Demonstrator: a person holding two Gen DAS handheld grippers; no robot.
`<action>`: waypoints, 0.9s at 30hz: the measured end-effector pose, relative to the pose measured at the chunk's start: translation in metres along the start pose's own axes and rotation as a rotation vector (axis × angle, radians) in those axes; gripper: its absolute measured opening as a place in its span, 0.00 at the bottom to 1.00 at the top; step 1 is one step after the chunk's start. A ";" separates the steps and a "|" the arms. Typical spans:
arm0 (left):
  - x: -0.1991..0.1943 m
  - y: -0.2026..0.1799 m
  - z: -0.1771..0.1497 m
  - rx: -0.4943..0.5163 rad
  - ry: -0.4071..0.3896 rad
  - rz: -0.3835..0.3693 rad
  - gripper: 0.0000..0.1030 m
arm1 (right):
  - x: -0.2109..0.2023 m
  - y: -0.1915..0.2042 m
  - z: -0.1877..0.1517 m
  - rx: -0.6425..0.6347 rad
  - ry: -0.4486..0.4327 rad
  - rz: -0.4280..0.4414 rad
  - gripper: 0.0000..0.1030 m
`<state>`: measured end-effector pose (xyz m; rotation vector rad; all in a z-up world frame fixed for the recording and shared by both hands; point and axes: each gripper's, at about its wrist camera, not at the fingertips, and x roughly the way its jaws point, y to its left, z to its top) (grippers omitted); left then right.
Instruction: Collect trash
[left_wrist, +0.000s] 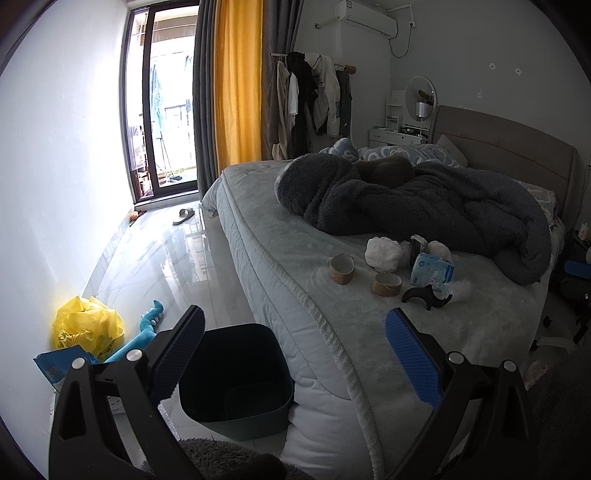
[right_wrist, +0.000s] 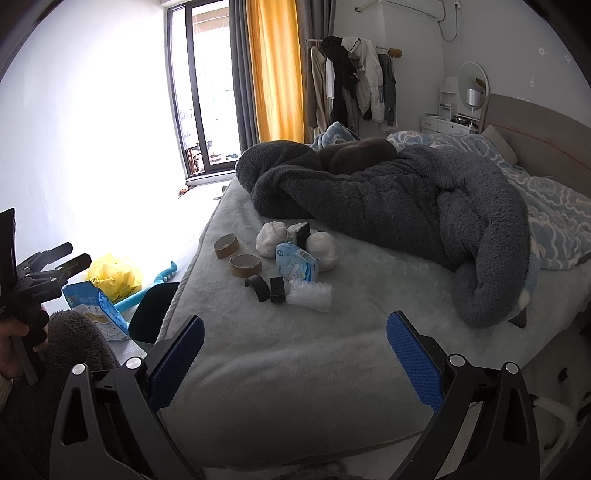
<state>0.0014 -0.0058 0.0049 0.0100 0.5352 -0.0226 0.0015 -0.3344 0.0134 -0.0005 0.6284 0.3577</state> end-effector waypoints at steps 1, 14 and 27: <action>0.002 0.001 0.000 -0.010 0.010 -0.004 0.97 | 0.000 0.000 0.001 0.003 -0.003 0.007 0.97; 0.034 -0.008 0.004 0.052 0.056 -0.111 0.96 | 0.056 -0.014 0.007 0.106 0.094 -0.012 0.83; 0.088 -0.025 0.005 0.170 0.072 -0.234 0.94 | 0.132 -0.021 0.018 0.136 0.158 -0.015 0.76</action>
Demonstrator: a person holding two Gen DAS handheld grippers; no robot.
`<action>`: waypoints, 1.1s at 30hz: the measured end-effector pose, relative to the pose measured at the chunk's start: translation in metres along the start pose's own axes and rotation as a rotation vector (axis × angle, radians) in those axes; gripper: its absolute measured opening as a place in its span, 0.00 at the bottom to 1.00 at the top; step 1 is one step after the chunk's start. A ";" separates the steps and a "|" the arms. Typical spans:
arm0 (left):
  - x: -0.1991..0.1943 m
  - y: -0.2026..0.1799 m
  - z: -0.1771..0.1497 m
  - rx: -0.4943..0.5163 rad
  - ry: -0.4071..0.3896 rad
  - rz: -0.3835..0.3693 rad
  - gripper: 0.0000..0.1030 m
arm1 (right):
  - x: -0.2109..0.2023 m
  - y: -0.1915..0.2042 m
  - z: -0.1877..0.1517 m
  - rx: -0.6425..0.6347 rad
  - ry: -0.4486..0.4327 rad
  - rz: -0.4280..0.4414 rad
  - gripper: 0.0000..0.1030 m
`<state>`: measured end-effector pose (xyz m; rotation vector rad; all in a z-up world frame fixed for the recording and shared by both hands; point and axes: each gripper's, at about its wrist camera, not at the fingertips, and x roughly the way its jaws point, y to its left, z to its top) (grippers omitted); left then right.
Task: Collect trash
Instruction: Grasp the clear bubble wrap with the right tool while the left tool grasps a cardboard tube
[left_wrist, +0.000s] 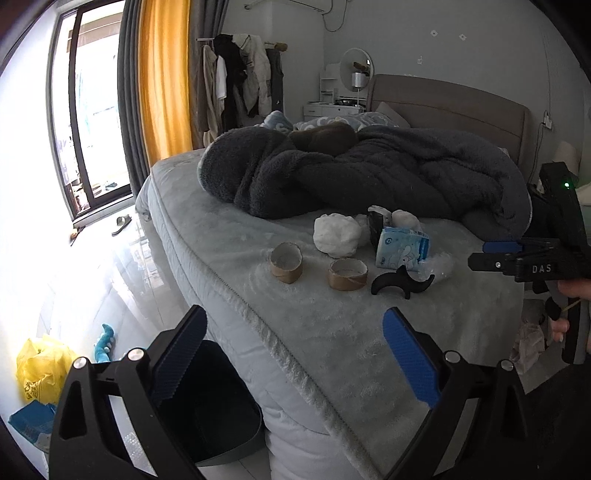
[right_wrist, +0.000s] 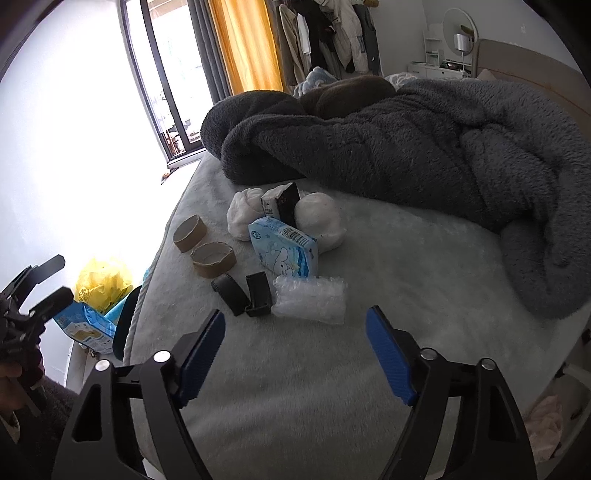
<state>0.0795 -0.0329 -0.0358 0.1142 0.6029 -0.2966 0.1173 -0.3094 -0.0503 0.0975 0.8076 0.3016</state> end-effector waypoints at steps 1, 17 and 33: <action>0.004 0.000 0.001 0.005 0.003 -0.010 0.94 | 0.003 0.000 0.002 0.005 0.002 0.007 0.75; 0.075 -0.013 0.018 0.112 0.073 -0.120 0.88 | 0.047 -0.006 0.033 0.032 0.107 -0.055 0.69; 0.124 -0.017 0.027 0.052 0.127 -0.201 0.87 | 0.074 -0.020 0.029 0.113 0.169 -0.023 0.60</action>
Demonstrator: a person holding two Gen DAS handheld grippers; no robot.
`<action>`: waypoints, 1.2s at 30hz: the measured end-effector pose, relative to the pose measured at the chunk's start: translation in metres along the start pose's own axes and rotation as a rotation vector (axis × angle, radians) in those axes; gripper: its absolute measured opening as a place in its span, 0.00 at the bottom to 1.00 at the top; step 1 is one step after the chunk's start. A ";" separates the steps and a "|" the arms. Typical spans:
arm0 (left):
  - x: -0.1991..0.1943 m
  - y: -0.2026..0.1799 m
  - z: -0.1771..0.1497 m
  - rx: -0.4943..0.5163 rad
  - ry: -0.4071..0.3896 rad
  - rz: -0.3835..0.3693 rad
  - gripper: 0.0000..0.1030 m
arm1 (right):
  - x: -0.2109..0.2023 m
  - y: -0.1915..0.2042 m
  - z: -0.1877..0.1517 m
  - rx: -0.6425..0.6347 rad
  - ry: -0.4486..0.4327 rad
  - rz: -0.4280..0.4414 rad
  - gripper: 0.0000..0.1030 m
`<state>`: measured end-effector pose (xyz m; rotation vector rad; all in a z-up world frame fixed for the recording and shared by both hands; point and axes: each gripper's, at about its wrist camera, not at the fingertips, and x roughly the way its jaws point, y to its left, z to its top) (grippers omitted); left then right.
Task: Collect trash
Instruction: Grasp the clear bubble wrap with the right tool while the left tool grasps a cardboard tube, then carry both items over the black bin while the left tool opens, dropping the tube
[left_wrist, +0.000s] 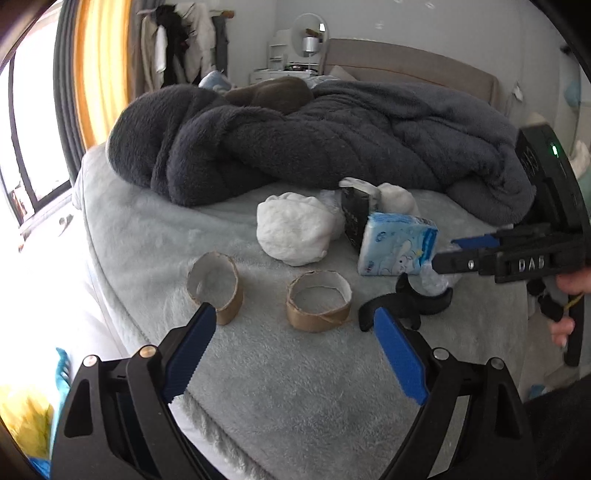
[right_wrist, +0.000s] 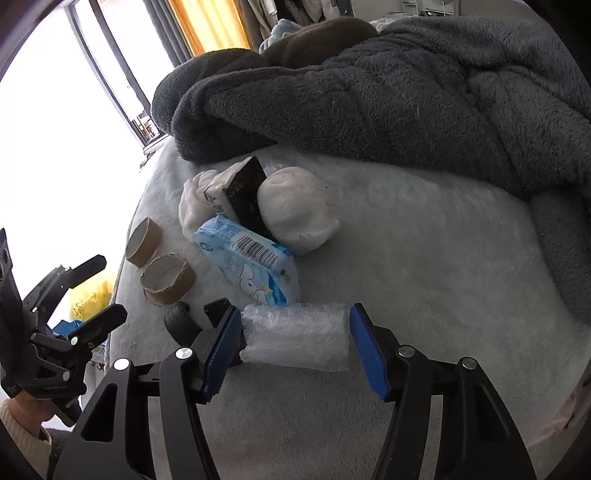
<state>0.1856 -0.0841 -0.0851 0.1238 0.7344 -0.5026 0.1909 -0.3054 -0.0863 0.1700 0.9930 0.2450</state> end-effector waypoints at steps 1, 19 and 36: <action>0.001 0.001 0.000 -0.016 -0.001 -0.007 0.87 | 0.001 0.000 0.000 -0.003 0.004 0.000 0.60; 0.027 -0.005 -0.001 -0.048 0.052 -0.002 0.71 | -0.014 -0.009 0.007 0.061 -0.060 -0.011 0.56; 0.034 -0.004 0.005 -0.103 0.082 -0.007 0.49 | -0.043 0.020 0.017 -0.015 -0.183 0.013 0.56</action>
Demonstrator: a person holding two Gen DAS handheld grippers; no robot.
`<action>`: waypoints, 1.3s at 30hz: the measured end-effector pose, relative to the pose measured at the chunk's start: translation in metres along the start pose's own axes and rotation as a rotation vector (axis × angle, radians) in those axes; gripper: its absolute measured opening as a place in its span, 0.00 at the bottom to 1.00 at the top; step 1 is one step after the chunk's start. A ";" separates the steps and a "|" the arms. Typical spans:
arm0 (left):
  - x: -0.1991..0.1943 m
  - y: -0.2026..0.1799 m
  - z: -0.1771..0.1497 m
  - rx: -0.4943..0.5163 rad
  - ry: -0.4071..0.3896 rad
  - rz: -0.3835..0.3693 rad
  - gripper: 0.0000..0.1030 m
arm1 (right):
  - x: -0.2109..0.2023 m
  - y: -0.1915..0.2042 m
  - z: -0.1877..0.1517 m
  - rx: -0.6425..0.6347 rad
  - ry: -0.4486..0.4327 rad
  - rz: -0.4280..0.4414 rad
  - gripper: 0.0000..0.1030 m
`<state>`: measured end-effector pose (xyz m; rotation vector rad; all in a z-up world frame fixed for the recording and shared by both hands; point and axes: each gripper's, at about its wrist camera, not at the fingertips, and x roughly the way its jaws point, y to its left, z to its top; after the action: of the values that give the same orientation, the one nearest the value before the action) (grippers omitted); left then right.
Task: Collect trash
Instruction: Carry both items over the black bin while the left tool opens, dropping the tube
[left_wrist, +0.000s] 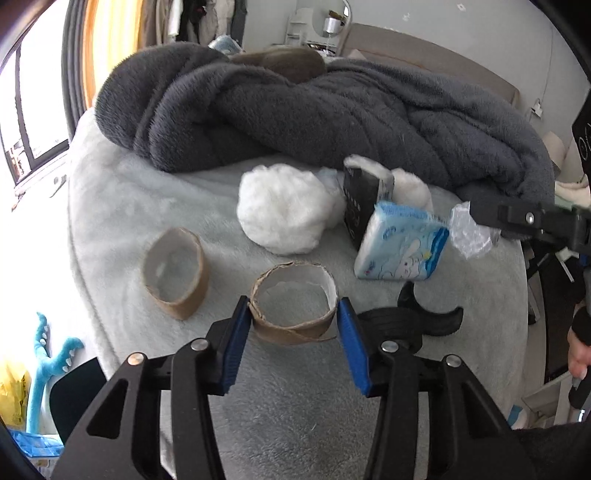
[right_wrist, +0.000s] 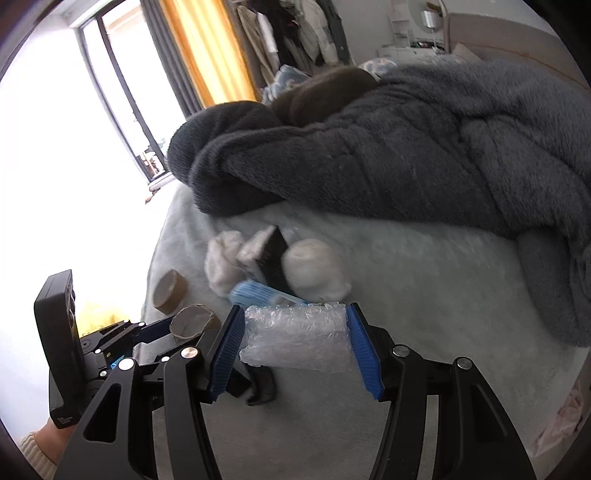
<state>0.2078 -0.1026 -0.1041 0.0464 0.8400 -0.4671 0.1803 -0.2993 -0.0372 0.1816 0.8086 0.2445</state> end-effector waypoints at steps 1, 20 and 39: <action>-0.004 0.002 0.002 -0.013 -0.007 0.003 0.49 | -0.001 0.004 0.000 -0.015 -0.005 -0.001 0.56; -0.066 0.058 0.009 -0.193 -0.102 0.228 0.49 | 0.019 0.068 0.003 -0.112 -0.034 0.112 0.56; -0.076 0.144 -0.049 -0.226 0.013 0.317 0.49 | 0.059 0.163 -0.004 -0.204 0.029 0.217 0.56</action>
<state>0.1894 0.0661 -0.1027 -0.0256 0.8755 -0.0731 0.1928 -0.1262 -0.0391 0.0734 0.7879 0.5330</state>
